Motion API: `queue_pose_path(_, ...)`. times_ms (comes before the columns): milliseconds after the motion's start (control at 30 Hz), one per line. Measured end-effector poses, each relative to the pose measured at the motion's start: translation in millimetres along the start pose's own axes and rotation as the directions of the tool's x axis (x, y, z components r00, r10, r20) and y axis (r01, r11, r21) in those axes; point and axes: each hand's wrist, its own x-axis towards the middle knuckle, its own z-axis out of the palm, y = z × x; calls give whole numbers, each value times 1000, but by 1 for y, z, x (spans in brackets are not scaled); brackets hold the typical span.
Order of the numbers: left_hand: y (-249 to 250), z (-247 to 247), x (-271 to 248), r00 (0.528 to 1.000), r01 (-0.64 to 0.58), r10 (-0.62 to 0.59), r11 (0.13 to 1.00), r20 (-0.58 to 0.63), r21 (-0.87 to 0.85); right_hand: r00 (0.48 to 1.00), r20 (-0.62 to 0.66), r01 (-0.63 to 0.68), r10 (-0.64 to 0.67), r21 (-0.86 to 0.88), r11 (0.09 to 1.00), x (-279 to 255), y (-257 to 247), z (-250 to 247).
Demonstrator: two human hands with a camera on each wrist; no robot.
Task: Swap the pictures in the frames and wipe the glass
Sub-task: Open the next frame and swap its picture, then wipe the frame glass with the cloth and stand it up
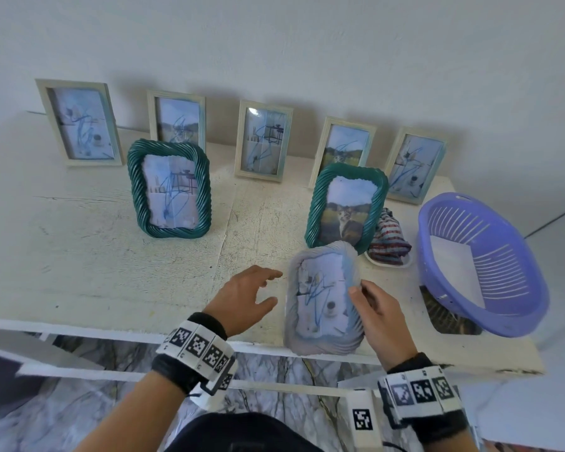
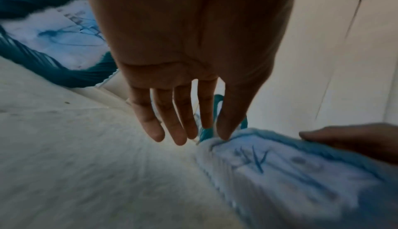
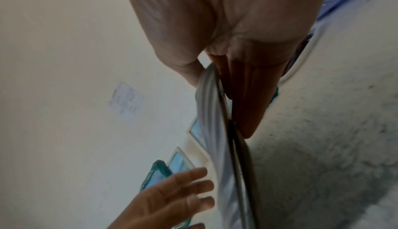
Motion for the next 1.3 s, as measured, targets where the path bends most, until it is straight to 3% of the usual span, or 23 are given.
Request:
queue_pose_path(100, -14, 3, -3, 996, -24, 16, 996, 91, 89, 999, 13, -36, 37, -78, 996, 7, 10, 4)
queue_pose_path(200, -25, 2, -7, 997, -17, 7, 991, 80, 131, 997, 48, -41, 54, -246, 968, 12, 15, 17)
queue_pose_path(333, -34, -1, -12, 997, 24, -35, 987, 65, 162, 999, 53, 13, 14, -484, 875, 18, 16, 31)
queue_pose_path(433, -40, -2, -16, 996, 45, -56, 988, 68, 150, 993, 102, 14, 62, -615, 788, 24, 20, 34)
queue_pose_path(567, -41, 0, -15, 994, 36, -57, 976, 92, 215, 988, 138, 39, 74, -672, 739, 32, 10, 25)
queue_pose_path(667, -40, 1, -15, 995, 34, -58, 965, 83, 259, 995, -40, 42, -95, -682, 730, 56, -1, -1)
queue_pose_path(733, -41, 1, -16, 996, 37, -56, 965, 65, 259, 965, -176, 18, -196, -700, 714, 78, -6, -20)
queue_pose_path(867, -45, 2, -16, 997, 42, -57, 965, 51, 258, 982, -170, -82, -77, -765, 639, 116, -1, -37)
queue_pose_path(1067, -46, 3, -17, 997, 46, -60, 966, 45, 255, 995, -80, -98, 57, -826, 555, 142, 12, -39)
queue_pose_path(1300, -45, 2, -17, 997, 48, -62, 965, 45, 258, 990, -139, -117, -1, -834, 539, 134, 8, -46)
